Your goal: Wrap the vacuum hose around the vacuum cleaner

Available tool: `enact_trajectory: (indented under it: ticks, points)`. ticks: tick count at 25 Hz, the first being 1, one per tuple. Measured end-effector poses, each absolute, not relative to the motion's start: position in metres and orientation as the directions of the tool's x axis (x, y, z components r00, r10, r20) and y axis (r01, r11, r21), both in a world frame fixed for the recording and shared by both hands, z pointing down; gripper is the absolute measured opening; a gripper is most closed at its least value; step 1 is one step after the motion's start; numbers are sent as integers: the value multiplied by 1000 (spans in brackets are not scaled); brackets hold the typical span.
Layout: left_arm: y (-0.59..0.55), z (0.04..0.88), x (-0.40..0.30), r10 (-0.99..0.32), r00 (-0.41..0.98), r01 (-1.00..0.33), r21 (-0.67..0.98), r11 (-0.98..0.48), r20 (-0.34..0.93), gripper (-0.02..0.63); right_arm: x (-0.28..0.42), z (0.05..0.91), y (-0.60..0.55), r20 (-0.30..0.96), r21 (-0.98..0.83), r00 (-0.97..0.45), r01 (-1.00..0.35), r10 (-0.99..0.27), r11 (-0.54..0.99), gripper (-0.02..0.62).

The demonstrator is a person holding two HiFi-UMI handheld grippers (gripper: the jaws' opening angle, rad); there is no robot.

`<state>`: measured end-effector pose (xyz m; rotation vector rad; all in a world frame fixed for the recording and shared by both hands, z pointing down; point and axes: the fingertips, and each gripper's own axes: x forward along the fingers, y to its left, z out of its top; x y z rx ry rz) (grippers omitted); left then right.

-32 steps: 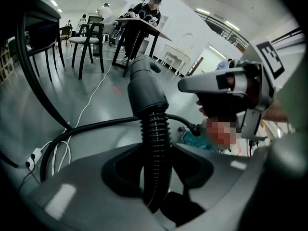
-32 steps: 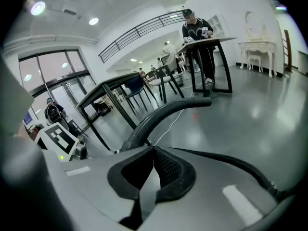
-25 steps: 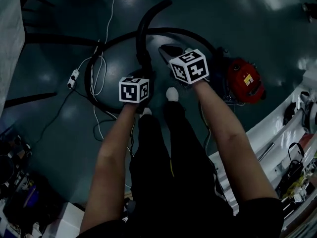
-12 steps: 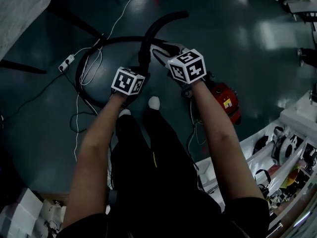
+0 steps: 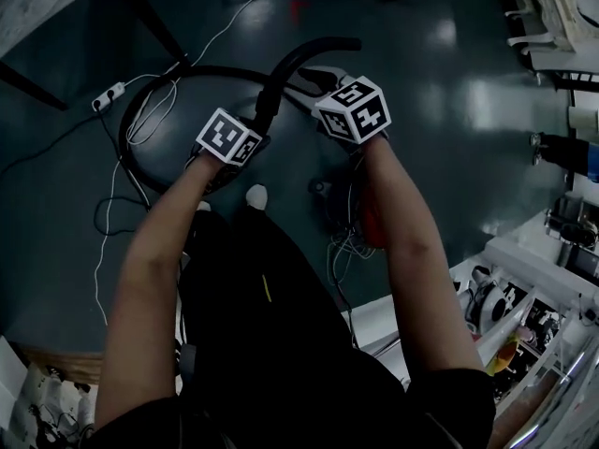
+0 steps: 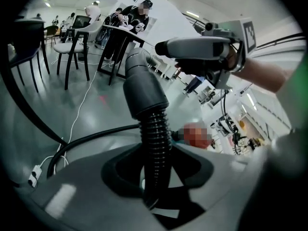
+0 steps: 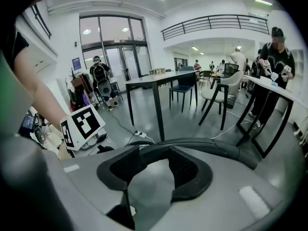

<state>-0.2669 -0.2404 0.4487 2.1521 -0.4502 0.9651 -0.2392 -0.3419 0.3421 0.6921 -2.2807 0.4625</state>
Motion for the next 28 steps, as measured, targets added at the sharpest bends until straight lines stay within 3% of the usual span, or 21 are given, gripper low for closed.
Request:
enact_trajectory:
  ticks: [12,23,28]
  points:
    - [-228,440,-264,22,669,-491,464,-737,742,175,-246,326,-333,784,-1,-585,-334,-206,942,252]
    - [-211,426,-272,156,668,-359,498,-790,728,175,-254,345,-310,931,62,-366,128,-11,990,316]
    - [-202,416,-277,233,676,-263,523,-810,700,176,-252,361,-294,974,54,-225,375,35,926,293]
